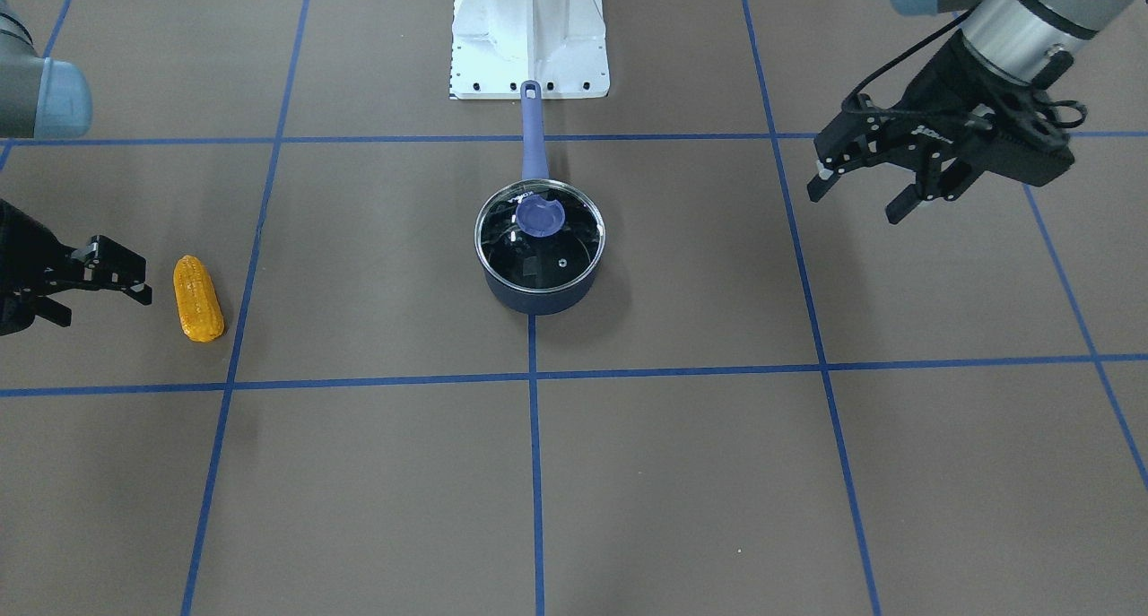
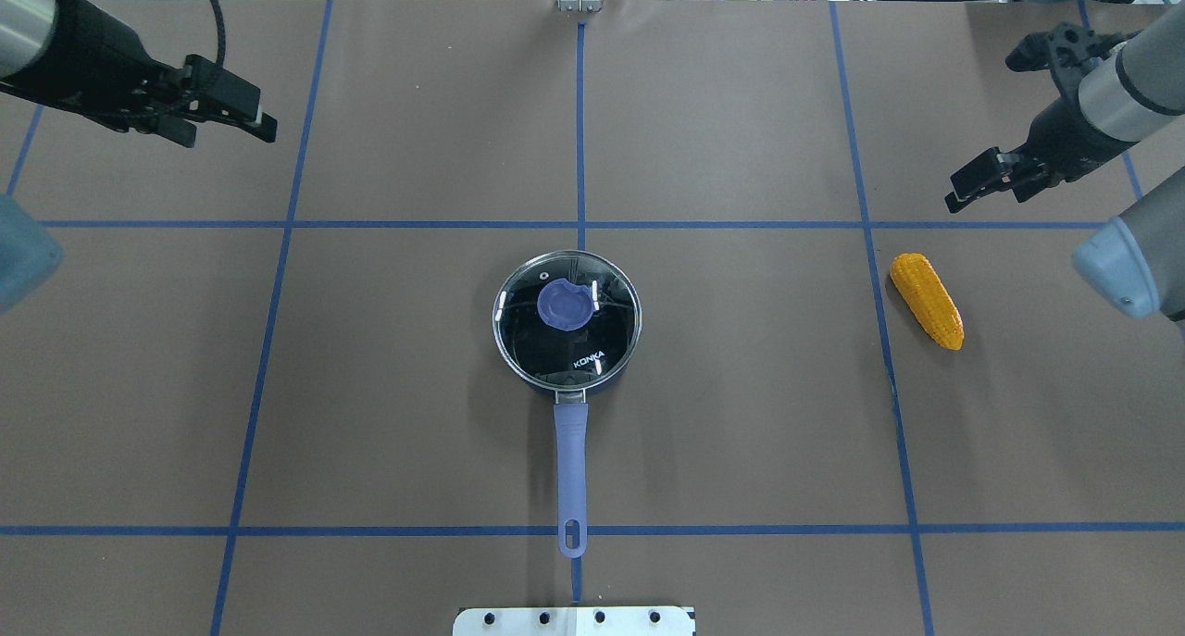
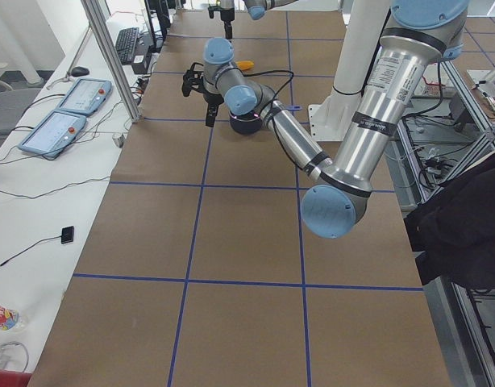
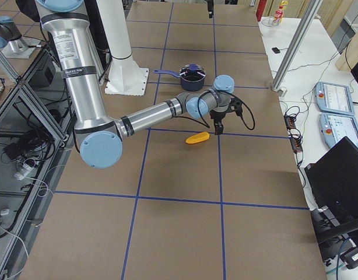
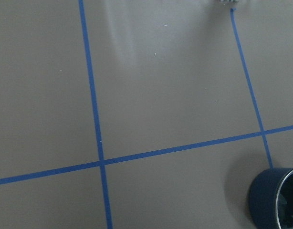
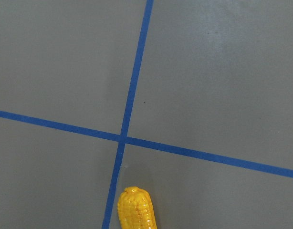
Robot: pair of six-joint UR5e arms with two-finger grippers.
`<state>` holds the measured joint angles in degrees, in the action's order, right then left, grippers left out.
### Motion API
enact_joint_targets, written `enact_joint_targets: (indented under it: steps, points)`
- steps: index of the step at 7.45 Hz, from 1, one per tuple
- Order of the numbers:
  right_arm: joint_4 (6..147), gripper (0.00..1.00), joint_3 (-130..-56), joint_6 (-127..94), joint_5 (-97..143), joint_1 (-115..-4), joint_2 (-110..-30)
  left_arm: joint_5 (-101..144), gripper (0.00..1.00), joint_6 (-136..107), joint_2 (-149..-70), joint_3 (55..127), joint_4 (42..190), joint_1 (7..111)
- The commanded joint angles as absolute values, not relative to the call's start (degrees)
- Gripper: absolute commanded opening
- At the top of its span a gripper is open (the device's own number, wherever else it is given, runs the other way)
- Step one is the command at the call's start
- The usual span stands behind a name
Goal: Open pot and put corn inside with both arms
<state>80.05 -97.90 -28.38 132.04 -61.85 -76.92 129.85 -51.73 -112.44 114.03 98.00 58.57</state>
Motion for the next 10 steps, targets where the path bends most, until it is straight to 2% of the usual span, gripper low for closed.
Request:
enact_joint_targets:
  steps: [1, 3, 5, 7, 10]
  points:
    - [79.98, 1.0, -97.47, -28.21, 130.7, -58.89, -76.73, 124.56, 0.98, -58.23, -118.09, 114.17, 93.99, 52.06]
    - [79.11, 1.0, -96.51, -28.04, 126.76, -55.65, -76.82, 116.14, 0.98, -60.81, -126.96, 114.17, 83.19, 44.51]
    - [73.77, 1.0, -92.74, -28.3, 126.56, -54.49, -76.9, 114.53, 0.98, -63.27, -130.15, 112.08, 82.62, 41.59]
    - [72.95, 1.0, -91.85, -28.39, 126.04, -53.27, -77.08, 110.41, 0.98, -66.17, -135.94, 105.67, 82.71, 38.52]
    - [72.86, 1.0, -92.02, -29.87, 125.16, -50.98, -77.52, 108.73, 0.98, -67.75, -140.07, 99.88, 83.14, 37.18]
